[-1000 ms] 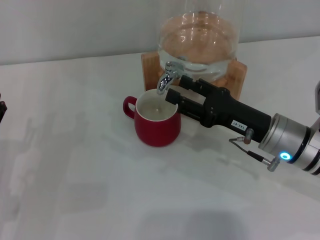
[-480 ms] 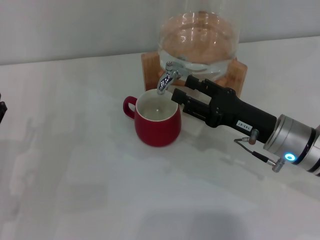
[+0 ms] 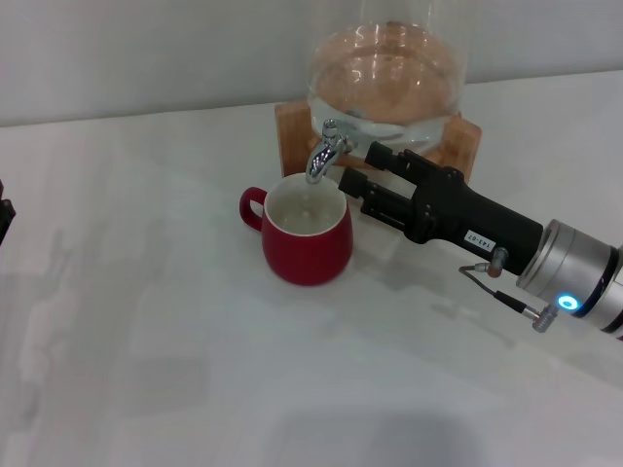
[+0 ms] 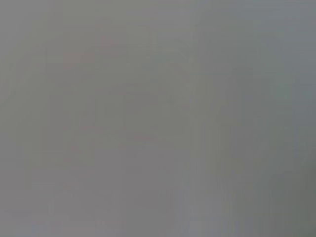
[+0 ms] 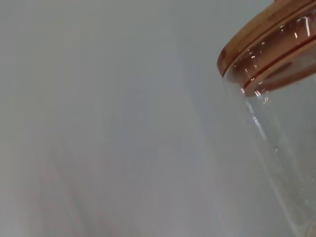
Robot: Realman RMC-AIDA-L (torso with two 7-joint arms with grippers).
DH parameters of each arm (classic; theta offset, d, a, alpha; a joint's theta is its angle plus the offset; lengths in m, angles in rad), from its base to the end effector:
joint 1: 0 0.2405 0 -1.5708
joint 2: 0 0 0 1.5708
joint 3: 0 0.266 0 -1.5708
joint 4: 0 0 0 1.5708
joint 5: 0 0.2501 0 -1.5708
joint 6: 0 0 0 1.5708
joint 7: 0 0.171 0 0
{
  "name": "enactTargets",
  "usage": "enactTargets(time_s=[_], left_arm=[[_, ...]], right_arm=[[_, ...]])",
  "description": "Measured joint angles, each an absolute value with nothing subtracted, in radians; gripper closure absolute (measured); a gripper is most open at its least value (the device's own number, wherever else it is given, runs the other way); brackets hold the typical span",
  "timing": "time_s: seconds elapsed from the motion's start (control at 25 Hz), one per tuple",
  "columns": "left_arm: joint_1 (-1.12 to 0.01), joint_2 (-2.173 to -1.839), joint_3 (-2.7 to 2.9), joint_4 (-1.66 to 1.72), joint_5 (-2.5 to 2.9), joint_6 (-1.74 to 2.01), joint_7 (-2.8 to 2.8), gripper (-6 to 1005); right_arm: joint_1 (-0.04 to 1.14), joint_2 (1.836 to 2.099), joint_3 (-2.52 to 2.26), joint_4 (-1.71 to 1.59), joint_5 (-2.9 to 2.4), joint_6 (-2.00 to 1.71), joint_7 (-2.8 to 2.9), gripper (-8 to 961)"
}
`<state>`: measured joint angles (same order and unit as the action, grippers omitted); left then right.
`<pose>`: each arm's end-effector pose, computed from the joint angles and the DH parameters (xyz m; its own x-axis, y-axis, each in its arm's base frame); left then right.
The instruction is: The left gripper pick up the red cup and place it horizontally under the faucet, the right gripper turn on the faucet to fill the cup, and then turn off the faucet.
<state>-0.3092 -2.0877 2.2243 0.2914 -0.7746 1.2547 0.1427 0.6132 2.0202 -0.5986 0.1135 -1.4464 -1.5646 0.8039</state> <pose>-0.3499 0.3497 -0.0444 0.8196 -0.1596 0.5502 0.5439 -0.0851 -0.8348 0.2671 0.3543 -0.0761 0.4150 -0.1657 -0.8946 -0.6270 -0.7646 -0.1492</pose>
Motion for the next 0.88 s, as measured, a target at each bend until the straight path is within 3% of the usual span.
enactTargets(time_s=[0.88], left_arm=[[-0.311, -2.088, 2.224, 0.282, -0.772, 1.256, 0.143, 117]], right_arm=[[0.559, 2.015, -0.604, 0.102, -1.456, -1.662, 0.807, 232]])
